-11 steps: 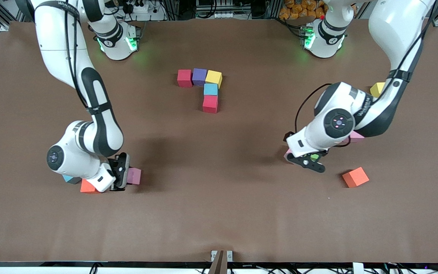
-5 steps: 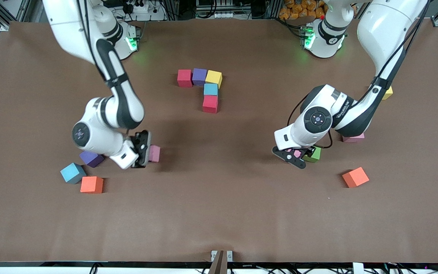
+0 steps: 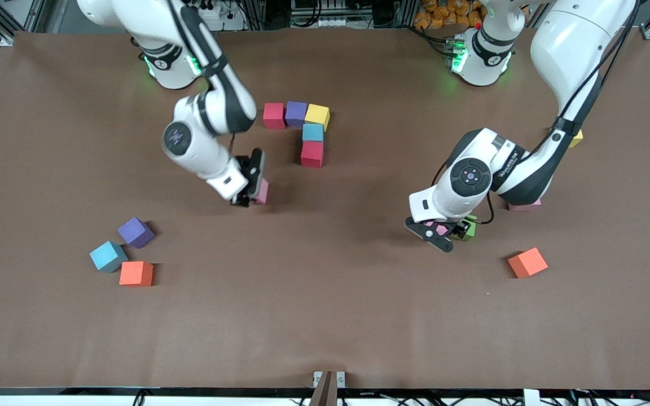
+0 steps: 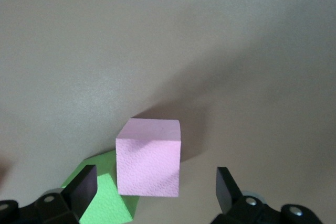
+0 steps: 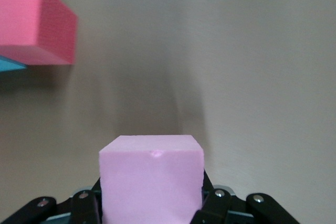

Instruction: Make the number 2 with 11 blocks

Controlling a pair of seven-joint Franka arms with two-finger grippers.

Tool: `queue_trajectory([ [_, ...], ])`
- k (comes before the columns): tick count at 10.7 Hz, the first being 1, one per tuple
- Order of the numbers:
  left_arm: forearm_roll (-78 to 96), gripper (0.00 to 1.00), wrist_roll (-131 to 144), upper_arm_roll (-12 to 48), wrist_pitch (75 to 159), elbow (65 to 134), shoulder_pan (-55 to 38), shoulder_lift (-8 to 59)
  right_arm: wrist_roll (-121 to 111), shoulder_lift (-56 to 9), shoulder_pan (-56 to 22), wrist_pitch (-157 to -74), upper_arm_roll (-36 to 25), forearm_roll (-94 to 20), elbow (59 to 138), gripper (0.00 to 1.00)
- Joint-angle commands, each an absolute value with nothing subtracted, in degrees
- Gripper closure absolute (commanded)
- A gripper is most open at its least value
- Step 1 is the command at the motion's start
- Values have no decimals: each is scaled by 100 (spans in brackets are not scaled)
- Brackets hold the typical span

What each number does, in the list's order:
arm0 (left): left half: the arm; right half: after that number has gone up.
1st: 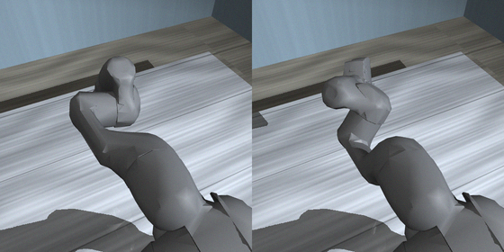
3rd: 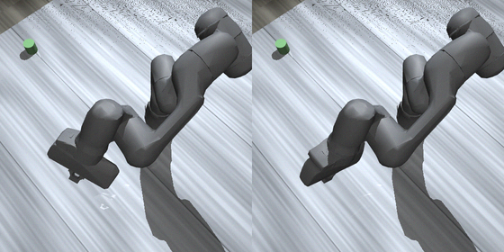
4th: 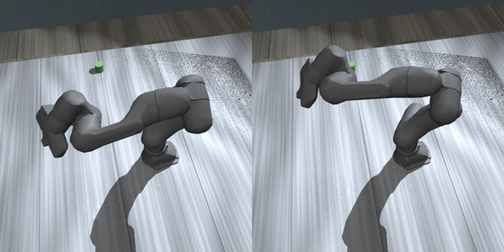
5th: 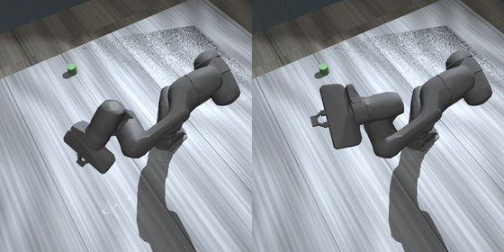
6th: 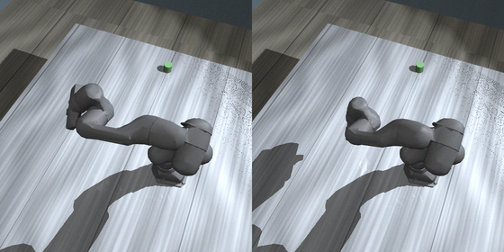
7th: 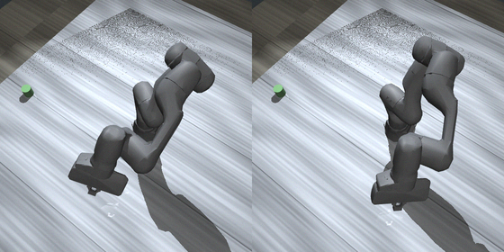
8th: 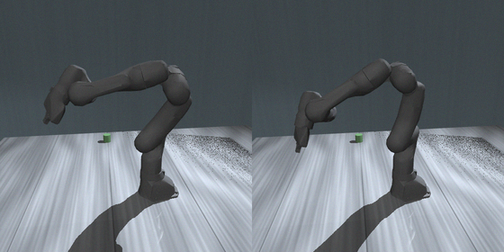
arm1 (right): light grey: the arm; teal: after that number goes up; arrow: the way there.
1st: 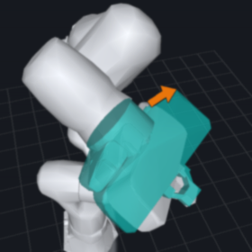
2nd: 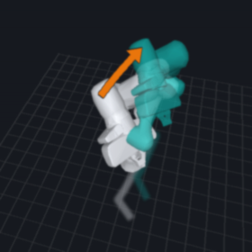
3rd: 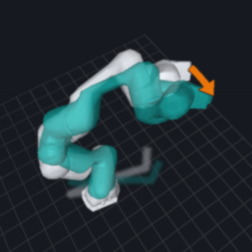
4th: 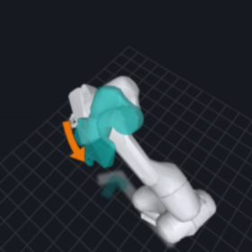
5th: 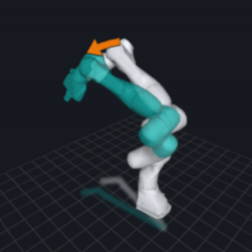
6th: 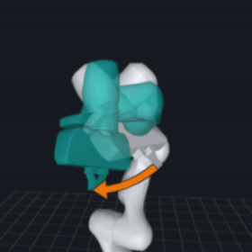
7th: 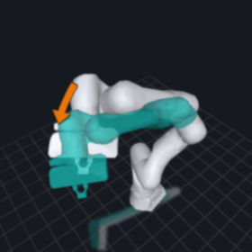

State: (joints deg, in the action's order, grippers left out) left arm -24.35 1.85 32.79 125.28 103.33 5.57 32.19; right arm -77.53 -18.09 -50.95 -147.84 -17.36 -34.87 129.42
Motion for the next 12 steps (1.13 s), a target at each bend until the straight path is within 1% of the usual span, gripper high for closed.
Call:
queue_trajectory([
  [1, -2566, 0, 97, 3331, 12779, 10547, 791, 3146, -7455, -1363, -5509, -15255, -1775, -3586, 13578, 99],
  [4, -2566, 0, 166, 3322, 12797, 10556, 782, 3164, -6734, -1345, -6124, -15512, -1802, -3586, 13772, 99],
  [7, -2566, 0, 167, 3322, 12902, 10564, 782, 3173, -6496, -1388, -6441, -15714, -1811, -3586, 13807, 99],
  [12, -2566, 0, 316, 3322, 13069, 10591, 756, 3296, -6320, -1538, -6925, -16329, -1811, -3586, 14010, 99],
])
